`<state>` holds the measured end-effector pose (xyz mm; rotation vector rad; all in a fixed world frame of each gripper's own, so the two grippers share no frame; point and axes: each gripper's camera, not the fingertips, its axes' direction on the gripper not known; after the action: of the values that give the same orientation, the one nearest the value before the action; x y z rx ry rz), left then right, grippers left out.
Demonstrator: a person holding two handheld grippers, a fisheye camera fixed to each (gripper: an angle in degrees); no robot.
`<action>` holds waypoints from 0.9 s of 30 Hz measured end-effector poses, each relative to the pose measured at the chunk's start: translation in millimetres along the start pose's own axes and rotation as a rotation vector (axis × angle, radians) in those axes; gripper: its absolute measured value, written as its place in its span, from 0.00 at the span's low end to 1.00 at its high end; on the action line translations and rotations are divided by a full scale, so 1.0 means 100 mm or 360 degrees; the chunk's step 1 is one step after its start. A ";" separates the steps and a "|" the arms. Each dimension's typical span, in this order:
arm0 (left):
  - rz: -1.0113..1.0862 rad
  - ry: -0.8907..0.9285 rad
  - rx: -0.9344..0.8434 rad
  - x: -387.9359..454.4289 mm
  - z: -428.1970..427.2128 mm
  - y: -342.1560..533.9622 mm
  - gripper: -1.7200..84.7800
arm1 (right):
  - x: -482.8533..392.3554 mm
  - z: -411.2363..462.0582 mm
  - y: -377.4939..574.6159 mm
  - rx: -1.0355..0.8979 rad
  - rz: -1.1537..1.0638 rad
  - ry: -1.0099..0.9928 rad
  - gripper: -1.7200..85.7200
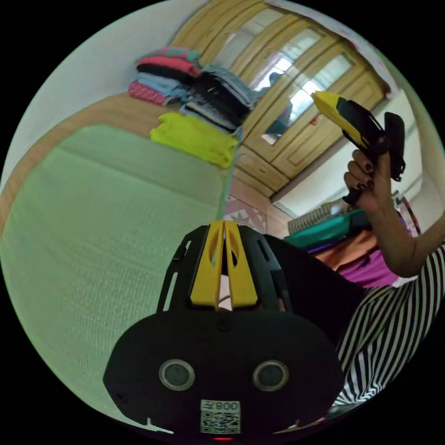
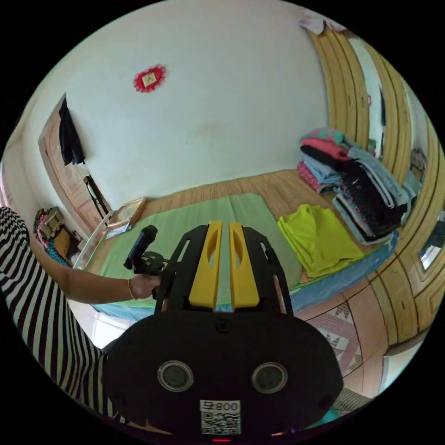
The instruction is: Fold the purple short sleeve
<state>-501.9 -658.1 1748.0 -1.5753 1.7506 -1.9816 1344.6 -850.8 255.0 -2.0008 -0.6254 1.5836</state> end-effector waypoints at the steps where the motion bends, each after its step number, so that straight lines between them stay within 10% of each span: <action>1: 0.0116 0.0041 0.0027 0.22 -0.10 -0.06 0.02 | -0.05 -0.18 0.02 0.0036 -0.0018 0.0021 0.05; 27: 0.1404 0.1100 -0.0092 4.34 -0.08 -0.52 0.12 | -1.07 -4.24 0.61 0.0483 -0.0227 0.0387 0.10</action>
<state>-685.2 -903.9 2059.0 0.0436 2.1438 -2.0255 1738.3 -1010.3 375.8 -1.8384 -0.3970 1.2439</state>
